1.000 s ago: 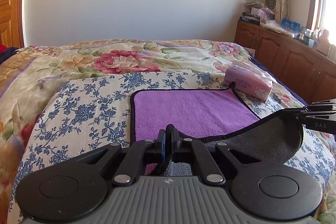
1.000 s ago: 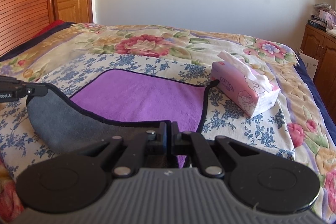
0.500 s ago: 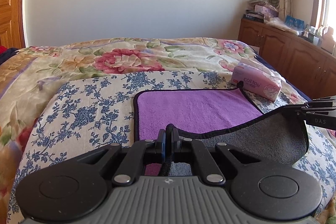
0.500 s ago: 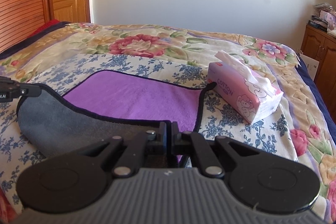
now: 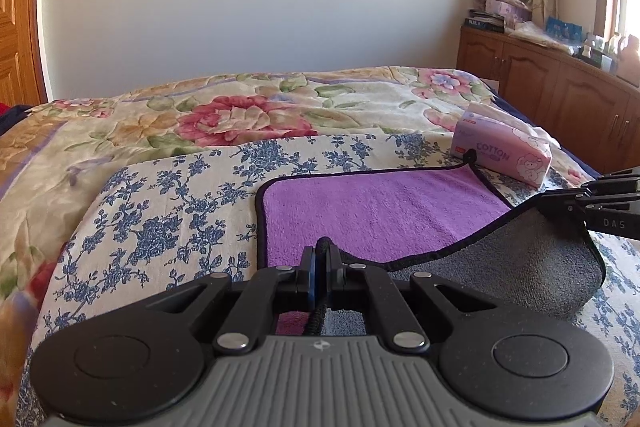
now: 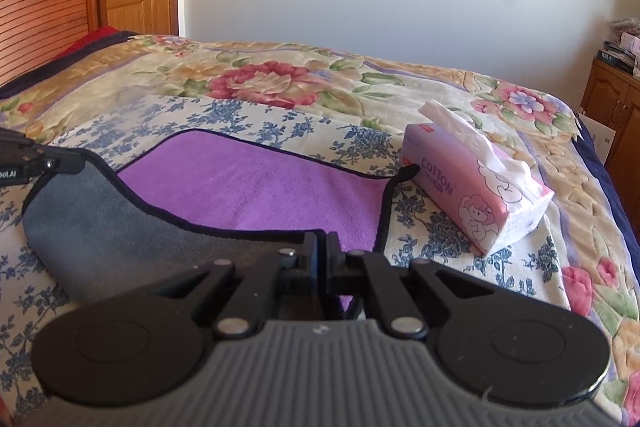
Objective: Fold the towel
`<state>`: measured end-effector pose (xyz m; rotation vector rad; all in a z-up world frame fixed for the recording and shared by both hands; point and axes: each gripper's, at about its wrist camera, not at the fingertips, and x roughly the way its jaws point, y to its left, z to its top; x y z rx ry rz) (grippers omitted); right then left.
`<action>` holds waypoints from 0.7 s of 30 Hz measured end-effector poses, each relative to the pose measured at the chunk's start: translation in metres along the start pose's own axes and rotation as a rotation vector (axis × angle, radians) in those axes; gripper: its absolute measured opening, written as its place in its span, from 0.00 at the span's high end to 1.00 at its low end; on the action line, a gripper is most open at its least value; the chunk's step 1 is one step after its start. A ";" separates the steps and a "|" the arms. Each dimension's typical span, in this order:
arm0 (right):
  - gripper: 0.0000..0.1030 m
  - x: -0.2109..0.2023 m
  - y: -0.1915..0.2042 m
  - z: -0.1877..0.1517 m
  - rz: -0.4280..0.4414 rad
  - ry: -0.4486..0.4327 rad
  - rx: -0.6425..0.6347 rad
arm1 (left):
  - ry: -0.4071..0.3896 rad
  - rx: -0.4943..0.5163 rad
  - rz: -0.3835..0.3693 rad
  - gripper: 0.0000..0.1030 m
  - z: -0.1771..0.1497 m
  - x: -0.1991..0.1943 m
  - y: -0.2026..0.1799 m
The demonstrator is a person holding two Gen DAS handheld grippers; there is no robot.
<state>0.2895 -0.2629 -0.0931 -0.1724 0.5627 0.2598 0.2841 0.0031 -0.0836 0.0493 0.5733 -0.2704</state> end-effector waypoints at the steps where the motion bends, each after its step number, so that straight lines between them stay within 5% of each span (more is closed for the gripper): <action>1: 0.96 0.001 0.000 0.001 -0.002 -0.001 -0.002 | -0.002 0.001 -0.001 0.94 0.001 0.001 0.000; 21: 0.96 0.017 -0.004 0.013 -0.006 -0.026 -0.044 | -0.022 0.030 0.006 0.94 0.017 0.022 0.004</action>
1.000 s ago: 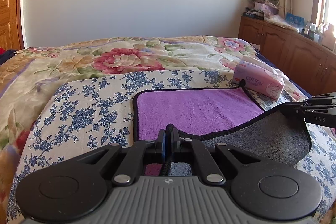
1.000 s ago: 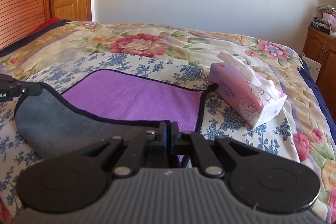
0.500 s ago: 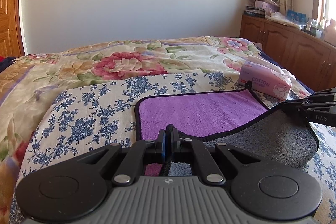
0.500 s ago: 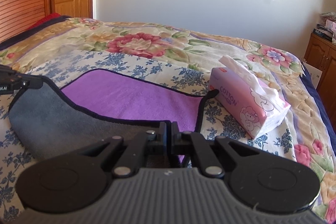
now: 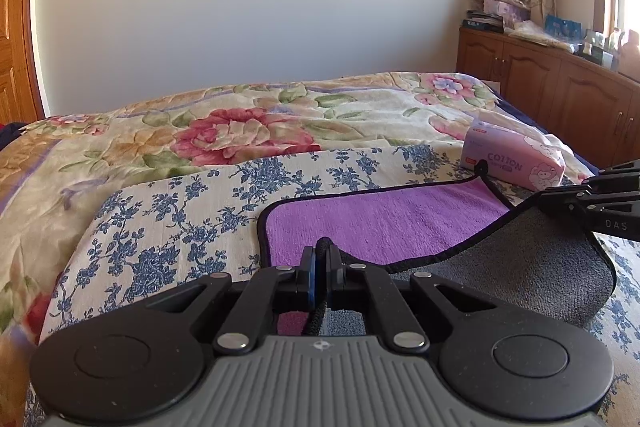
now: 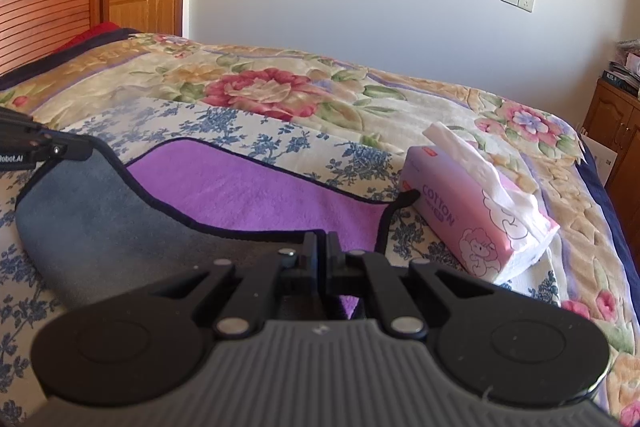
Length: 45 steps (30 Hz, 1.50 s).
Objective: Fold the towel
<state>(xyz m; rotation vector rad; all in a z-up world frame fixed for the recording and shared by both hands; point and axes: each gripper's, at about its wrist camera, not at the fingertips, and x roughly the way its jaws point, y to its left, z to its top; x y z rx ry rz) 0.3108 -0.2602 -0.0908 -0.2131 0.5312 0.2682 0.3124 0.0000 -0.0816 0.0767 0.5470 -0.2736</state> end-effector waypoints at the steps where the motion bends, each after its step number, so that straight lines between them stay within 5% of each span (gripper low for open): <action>1: 0.96 0.001 -0.001 0.001 -0.001 -0.003 0.000 | -0.002 0.000 0.000 0.94 0.001 0.001 0.000; 45: 0.96 0.051 -0.026 0.024 -0.075 -0.079 -0.037 | -0.067 0.031 0.093 0.94 0.034 0.060 0.008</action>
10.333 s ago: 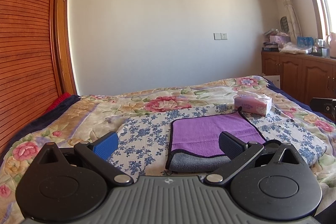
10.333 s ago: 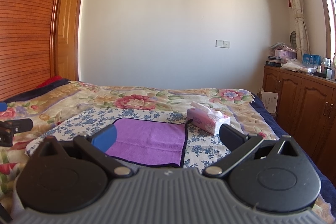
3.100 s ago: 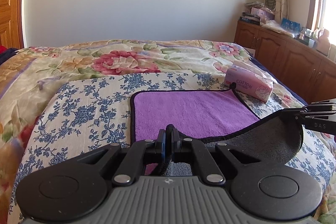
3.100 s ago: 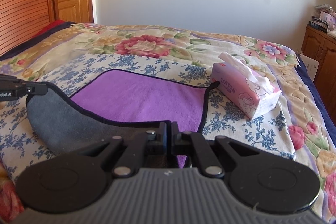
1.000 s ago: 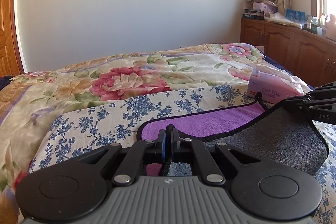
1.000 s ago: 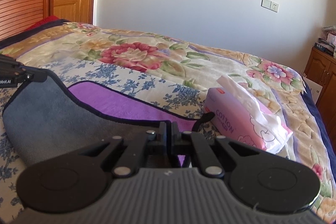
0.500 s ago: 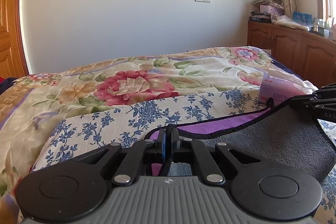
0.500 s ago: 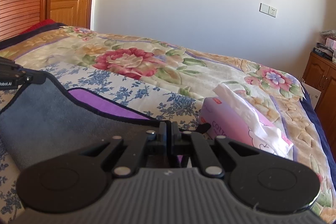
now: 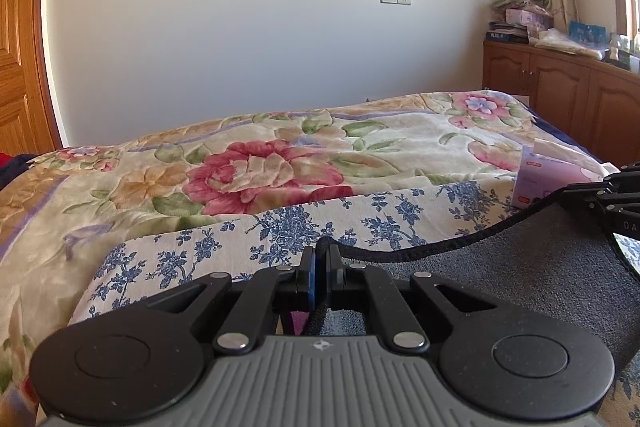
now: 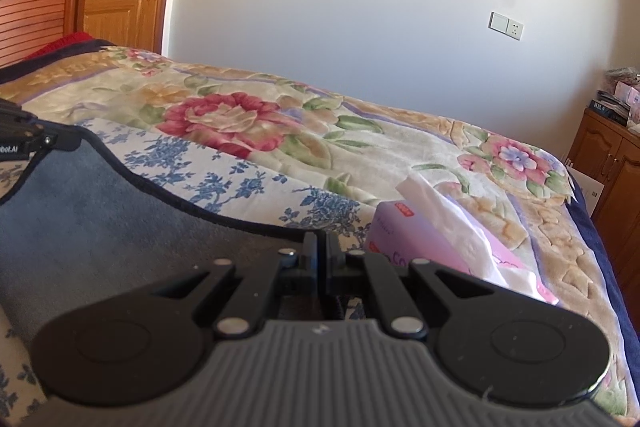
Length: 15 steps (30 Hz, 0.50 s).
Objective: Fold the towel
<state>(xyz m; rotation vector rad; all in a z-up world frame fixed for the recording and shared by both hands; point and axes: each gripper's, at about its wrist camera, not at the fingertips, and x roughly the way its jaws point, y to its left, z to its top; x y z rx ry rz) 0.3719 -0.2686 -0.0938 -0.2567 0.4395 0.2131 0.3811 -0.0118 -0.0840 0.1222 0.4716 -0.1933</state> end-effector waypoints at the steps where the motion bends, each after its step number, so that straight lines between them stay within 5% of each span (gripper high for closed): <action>1: 0.96 0.001 -0.001 0.000 -0.002 0.000 0.002 | 0.000 0.002 0.003 0.94 0.000 0.002 0.000; 15: 0.96 0.029 -0.001 -0.001 -0.032 0.032 -0.019 | 0.009 0.031 0.033 0.94 0.009 0.031 0.000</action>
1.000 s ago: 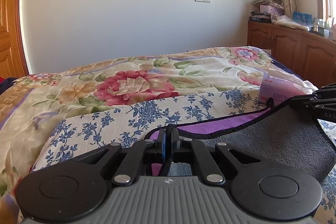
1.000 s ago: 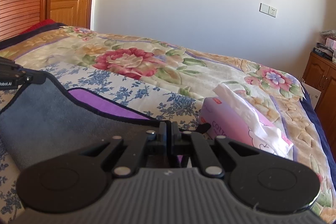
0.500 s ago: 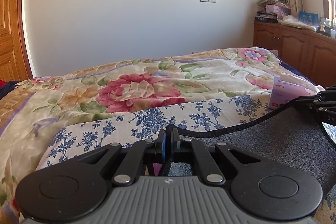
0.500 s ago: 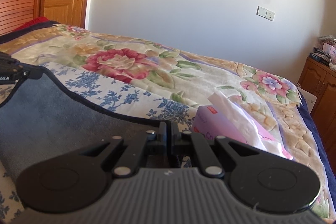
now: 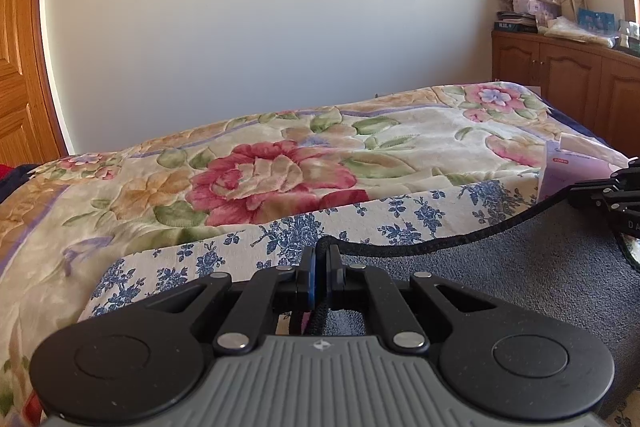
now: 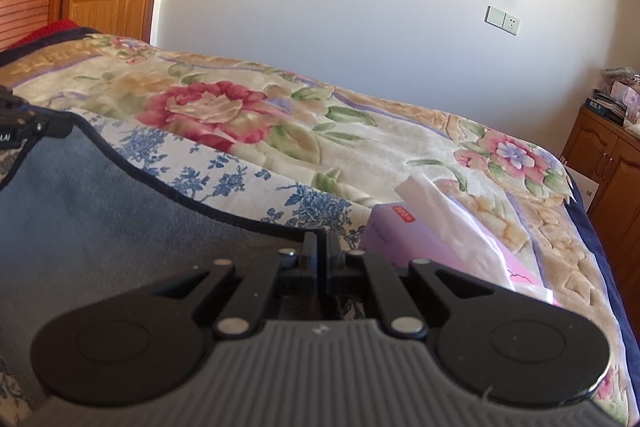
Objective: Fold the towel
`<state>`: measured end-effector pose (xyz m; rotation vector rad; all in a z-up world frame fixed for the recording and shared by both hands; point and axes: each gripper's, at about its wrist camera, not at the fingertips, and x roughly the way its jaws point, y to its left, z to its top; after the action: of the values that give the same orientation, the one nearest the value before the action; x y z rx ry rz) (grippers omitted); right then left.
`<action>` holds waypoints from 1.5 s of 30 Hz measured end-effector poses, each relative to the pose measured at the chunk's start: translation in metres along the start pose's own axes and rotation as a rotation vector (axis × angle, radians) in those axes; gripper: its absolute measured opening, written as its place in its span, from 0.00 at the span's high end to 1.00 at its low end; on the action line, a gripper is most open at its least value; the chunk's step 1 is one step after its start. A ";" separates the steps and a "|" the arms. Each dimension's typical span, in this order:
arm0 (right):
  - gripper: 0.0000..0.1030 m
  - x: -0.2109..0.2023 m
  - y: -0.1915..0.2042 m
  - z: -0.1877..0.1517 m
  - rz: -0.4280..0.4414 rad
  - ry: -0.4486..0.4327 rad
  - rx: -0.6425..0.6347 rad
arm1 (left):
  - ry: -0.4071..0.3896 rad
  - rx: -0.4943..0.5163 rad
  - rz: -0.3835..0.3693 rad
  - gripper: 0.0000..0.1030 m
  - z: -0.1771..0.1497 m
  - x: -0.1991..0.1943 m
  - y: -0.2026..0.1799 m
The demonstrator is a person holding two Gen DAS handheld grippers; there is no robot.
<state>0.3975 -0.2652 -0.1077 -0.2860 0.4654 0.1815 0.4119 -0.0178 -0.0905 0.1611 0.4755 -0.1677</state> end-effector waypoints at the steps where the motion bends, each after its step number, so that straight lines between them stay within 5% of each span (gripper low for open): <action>1: 0.96 0.001 0.000 -0.001 -0.001 0.004 0.000 | 0.002 0.004 0.000 0.94 0.000 0.002 0.000; 13: 0.95 0.015 -0.003 -0.011 0.019 0.073 0.029 | 0.077 0.021 0.017 0.91 -0.009 0.025 -0.004; 15: 0.89 0.013 -0.003 -0.010 0.013 0.076 0.033 | 0.082 0.012 0.014 0.90 -0.009 0.025 -0.003; 19: 0.86 0.006 -0.004 -0.007 0.015 0.087 0.042 | 0.092 -0.007 0.006 0.71 -0.008 0.021 -0.001; 32: 0.84 -0.054 0.002 0.003 0.041 0.081 0.116 | 0.077 -0.017 0.002 0.48 0.012 -0.030 -0.010; 36: 0.60 -0.080 0.007 0.007 0.049 0.066 0.138 | 0.070 -0.012 0.009 0.43 0.018 -0.055 -0.012; 45: 0.53 -0.142 0.018 0.021 0.051 0.025 0.156 | 0.033 -0.013 0.022 0.16 0.036 -0.122 -0.016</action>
<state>0.2773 -0.2572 -0.0281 -0.1236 0.5092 0.1905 0.3176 -0.0251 -0.0040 0.1565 0.5077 -0.1406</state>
